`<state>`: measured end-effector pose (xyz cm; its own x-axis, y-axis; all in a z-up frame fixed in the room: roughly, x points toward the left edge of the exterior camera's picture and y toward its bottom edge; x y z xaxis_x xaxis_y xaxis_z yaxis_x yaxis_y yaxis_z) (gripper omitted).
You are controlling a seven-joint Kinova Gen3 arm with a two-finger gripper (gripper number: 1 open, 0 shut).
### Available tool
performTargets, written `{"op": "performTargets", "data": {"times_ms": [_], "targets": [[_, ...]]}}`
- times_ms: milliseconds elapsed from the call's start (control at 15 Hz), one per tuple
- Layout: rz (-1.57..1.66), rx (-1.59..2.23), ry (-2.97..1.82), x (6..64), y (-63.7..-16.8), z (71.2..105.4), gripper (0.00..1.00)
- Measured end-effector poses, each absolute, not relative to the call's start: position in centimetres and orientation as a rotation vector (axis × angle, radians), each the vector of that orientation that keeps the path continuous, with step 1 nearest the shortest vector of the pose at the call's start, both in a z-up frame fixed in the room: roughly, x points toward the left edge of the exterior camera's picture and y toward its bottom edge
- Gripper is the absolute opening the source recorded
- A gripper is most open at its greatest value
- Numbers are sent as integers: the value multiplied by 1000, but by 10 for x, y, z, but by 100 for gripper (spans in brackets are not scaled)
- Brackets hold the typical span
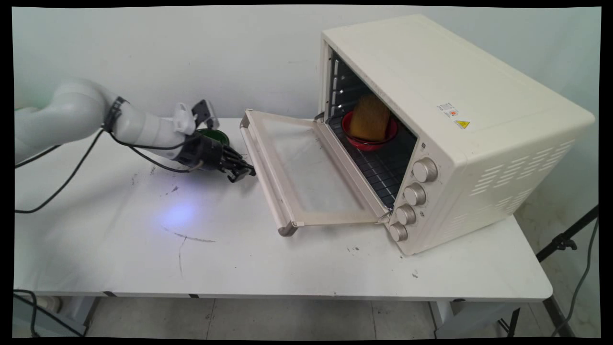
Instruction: Close the oven
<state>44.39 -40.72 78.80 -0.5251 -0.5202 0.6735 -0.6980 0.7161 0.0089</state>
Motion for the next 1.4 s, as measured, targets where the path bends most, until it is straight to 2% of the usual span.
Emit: {"op": "performTargets", "data": {"times_ms": [733,1400], "targets": [[395,878,-2278,418,-429,773,0],[413,864,-2225,404,-438,804,0]]}}
